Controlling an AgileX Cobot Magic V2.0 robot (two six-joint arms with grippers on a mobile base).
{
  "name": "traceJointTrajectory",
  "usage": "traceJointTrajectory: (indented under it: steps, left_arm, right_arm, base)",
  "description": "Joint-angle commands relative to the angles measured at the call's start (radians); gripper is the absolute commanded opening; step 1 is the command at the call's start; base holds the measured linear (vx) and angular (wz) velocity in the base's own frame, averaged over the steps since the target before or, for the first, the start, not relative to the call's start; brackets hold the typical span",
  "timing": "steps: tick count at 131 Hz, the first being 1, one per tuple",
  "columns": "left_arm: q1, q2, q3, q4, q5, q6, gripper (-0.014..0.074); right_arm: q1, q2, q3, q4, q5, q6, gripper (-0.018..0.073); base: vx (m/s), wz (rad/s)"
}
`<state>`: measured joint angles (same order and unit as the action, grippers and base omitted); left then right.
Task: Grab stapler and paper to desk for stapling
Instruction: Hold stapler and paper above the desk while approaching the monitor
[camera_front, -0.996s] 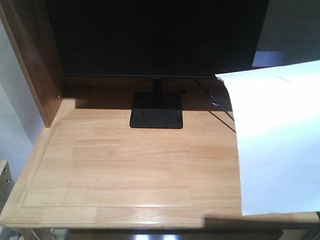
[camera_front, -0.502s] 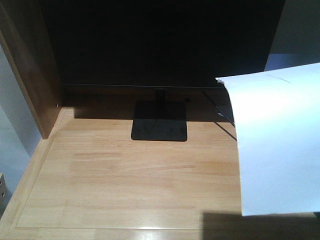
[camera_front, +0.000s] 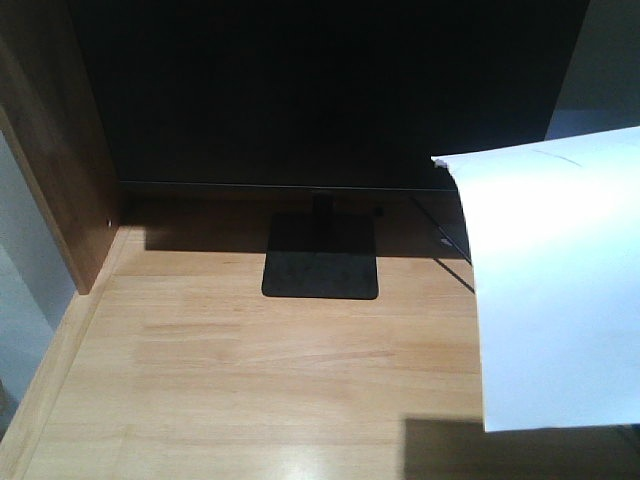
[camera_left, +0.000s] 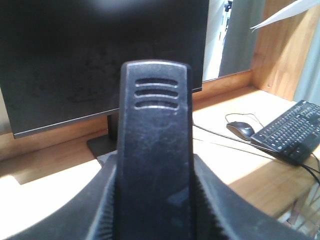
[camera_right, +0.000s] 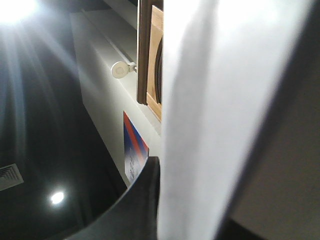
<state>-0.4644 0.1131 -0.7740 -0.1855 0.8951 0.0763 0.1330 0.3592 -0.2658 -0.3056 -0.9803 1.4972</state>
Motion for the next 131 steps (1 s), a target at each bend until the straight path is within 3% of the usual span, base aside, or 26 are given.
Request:
traceJointTrajectory:
  steps: [1, 131]
  left_arm:
    - [-0.004, 0.018, -0.026, -0.017, -0.108, -0.002, -0.0006]
    - [-0.004, 0.018, -0.026, -0.017, -0.108, -0.002, -0.0006]
  right_arm:
    - [-0.007, 0.008, -0.028, 0.008, -0.036, -0.006, -0.0002]
    - [-0.007, 0.008, -0.028, 0.008, -0.036, -0.006, -0.0002]
  base:
    - [0.05, 0.01]
    - [0.01, 0.0]
